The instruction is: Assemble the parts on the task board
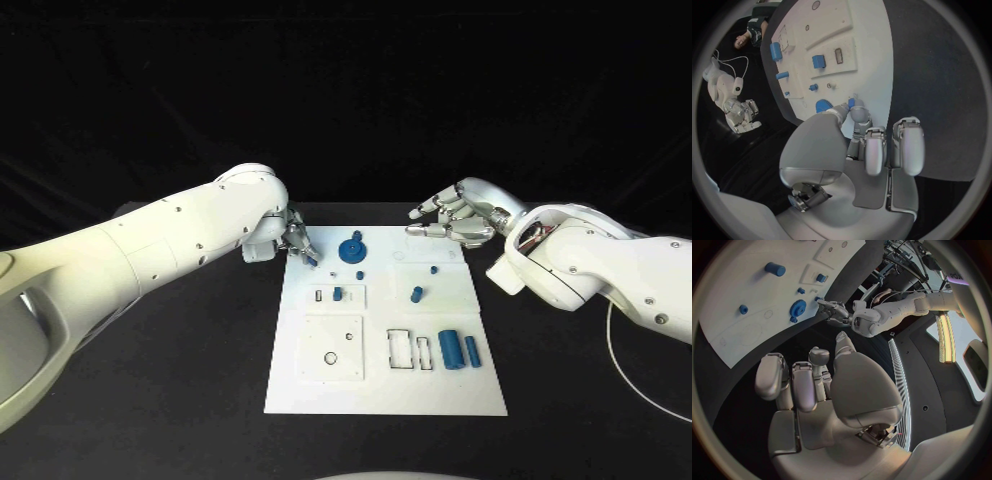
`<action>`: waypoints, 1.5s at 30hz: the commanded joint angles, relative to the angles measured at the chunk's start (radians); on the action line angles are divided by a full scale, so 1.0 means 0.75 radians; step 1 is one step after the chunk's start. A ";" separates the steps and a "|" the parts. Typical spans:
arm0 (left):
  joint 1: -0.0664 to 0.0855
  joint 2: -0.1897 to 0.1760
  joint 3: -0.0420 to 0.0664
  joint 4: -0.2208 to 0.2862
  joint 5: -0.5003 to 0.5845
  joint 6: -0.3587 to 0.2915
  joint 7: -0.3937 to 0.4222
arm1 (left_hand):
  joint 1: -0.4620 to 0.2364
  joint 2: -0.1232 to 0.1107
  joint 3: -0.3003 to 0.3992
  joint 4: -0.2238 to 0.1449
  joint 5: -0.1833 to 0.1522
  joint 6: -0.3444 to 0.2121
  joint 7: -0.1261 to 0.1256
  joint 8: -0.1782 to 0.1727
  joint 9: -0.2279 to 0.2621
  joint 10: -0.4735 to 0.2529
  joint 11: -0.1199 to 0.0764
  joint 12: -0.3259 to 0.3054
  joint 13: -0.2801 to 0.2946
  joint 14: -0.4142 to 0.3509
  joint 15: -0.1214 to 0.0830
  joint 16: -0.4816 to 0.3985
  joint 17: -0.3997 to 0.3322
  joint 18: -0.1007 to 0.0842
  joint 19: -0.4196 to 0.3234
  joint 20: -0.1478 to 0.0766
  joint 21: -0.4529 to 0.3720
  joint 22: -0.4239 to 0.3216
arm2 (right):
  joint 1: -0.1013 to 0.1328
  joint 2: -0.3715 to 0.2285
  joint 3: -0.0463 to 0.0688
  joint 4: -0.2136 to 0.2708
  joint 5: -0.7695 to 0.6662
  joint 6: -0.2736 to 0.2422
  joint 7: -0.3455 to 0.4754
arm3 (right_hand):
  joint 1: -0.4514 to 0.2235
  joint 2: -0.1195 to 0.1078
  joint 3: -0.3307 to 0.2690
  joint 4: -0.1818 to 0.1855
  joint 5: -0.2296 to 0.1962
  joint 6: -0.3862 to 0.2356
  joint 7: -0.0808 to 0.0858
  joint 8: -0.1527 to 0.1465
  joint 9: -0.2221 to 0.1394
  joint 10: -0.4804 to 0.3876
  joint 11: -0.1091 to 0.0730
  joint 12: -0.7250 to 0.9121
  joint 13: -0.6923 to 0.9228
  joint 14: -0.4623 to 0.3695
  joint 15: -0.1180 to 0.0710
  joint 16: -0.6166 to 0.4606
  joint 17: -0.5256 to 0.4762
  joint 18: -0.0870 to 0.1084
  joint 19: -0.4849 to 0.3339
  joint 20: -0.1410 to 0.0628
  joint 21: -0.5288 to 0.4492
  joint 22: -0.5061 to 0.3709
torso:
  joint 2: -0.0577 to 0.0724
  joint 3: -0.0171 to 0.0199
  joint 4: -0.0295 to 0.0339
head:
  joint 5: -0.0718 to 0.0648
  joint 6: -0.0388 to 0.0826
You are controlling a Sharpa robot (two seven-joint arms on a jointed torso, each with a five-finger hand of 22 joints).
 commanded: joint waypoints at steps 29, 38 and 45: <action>-0.083 -0.311 -0.031 0.515 -0.007 -0.200 0.132 | -0.136 -0.082 0.345 -0.246 0.146 0.021 -0.008 0.041 0.023 0.061 -0.014 0.050 0.041 0.138 -0.001 0.004 0.351 -0.008 0.089 -0.002 0.017 0.248 | -0.002 0.000 -0.004 -0.004 -0.008 0.031 0.002 | -0.006 0.007 -0.007 0.002 0.006 0.006 0.001 -0.001 0.001 0.007 -0.002 0.009 0.001 0.060 -0.003 -0.004 -0.001 0.014 -0.006 0.001 -0.009 -0.001 | -0.002 -0.0002 0.0064 | 0.012 -0.007; -0.094 -0.306 -0.033 0.524 -0.040 -0.198 0.119 | -0.141 -0.086 0.352 -0.253 0.151 0.026 -0.009 0.040 0.022 0.067 -0.015 0.055 0.047 0.138 -0.001 0.004 0.351 -0.009 0.089 -0.002 0.018 0.249 | -0.003 0.002 -0.004 -0.005 -0.007 0.033 0.003 | -0.006 0.007 -0.007 0.002 0.006 0.006 0.001 -0.001 0.001 0.007 -0.002 0.009 0.001 0.060 -0.003 -0.004 -0.001 0.014 -0.006 0.001 -0.009 -0.001 | -0.001 0.0015 0.0034 | 0.015 -0.012; -0.098 -0.303 -0.035 0.524 -0.044 -0.156 0.102 | -0.142 -0.087 0.353 -0.254 0.152 0.027 -0.009 0.040 0.021 0.068 -0.015 0.056 0.047 0.138 -0.001 0.004 0.351 -0.008 0.089 -0.002 0.017 0.248 | -0.003 0.001 -0.004 -0.005 -0.007 0.035 0.003 | -0.006 0.007 -0.007 0.002 0.006 0.006 0.001 -0.001 0.001 0.007 -0.002 0.009 0.001 0.060 -0.003 -0.004 -0.001 0.014 -0.006 0.001 -0.009 -0.001 | -0.002 0.0030 0.0036 | 0.012 -0.018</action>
